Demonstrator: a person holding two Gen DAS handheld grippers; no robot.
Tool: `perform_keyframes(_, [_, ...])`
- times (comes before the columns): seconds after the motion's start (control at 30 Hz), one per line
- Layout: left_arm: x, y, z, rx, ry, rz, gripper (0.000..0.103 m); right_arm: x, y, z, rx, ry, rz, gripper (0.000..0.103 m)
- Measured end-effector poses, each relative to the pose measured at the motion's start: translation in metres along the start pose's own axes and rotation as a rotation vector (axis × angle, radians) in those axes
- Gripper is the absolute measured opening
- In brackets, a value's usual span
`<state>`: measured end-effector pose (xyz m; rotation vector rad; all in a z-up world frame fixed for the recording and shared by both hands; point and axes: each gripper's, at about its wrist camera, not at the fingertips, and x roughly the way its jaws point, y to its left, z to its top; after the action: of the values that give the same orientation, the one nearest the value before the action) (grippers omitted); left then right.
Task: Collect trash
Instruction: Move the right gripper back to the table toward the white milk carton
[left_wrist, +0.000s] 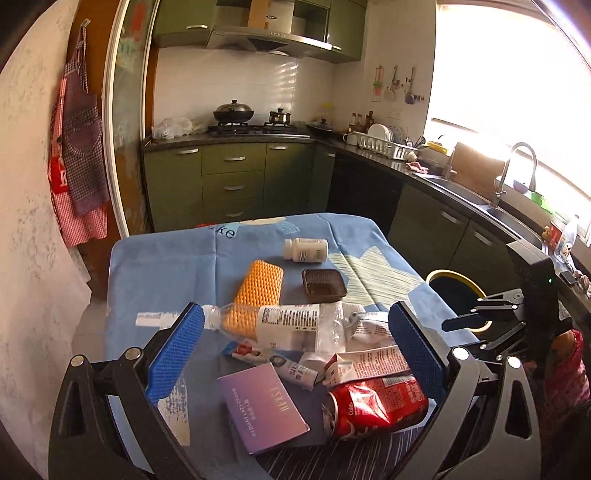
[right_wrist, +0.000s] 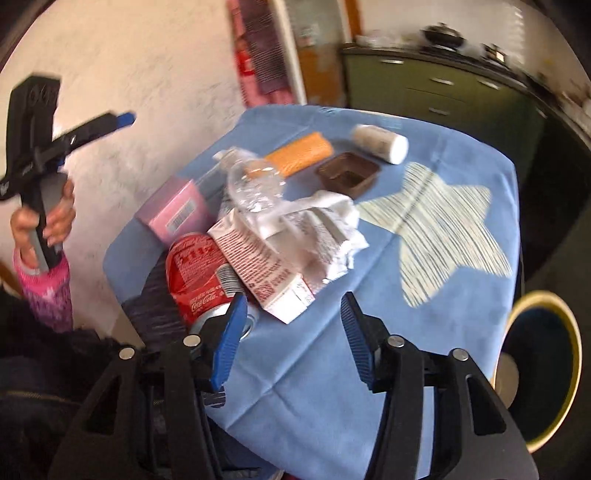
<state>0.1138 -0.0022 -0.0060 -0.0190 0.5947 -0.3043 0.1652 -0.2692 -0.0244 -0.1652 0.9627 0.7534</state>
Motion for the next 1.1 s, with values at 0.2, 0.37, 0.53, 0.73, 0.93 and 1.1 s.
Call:
perform_keyframes(0.2, [0.007, -0.003, -0.006, 0.005, 0.022, -0.016, 0.098, 0.023, 0.003, 0.006, -0.141, 0.079, 0.003, 0.05])
perform_keyframes(0.37, [0.012, -0.007, -0.006, 0.004, 0.037, -0.033, 0.098, 0.039, 0.003, 0.006, -0.222, 0.112, 0.014, 0.05])
perform_keyframes(0.53, [0.015, -0.011, -0.004, 0.01, 0.044, -0.032, 0.098, 0.046, 0.011, 0.009, -0.312, 0.117, 0.023, 0.047])
perform_keyframes(0.73, [0.022, -0.014, -0.006, 0.012, 0.059, -0.033, 0.098, 0.056, 0.017, 0.013, -0.405, 0.133, 0.024, 0.038])
perform_keyframes(0.93, [0.027, -0.016, -0.008, 0.011, 0.068, -0.036, 0.098, 0.066, 0.017, 0.019, -0.434, 0.127, 0.08, 0.039])
perform_keyframes(1.1, [0.028, -0.013, -0.009, 0.005, 0.071, -0.035, 0.098, 0.077, 0.021, 0.016, -0.438, 0.124, 0.104, 0.039])
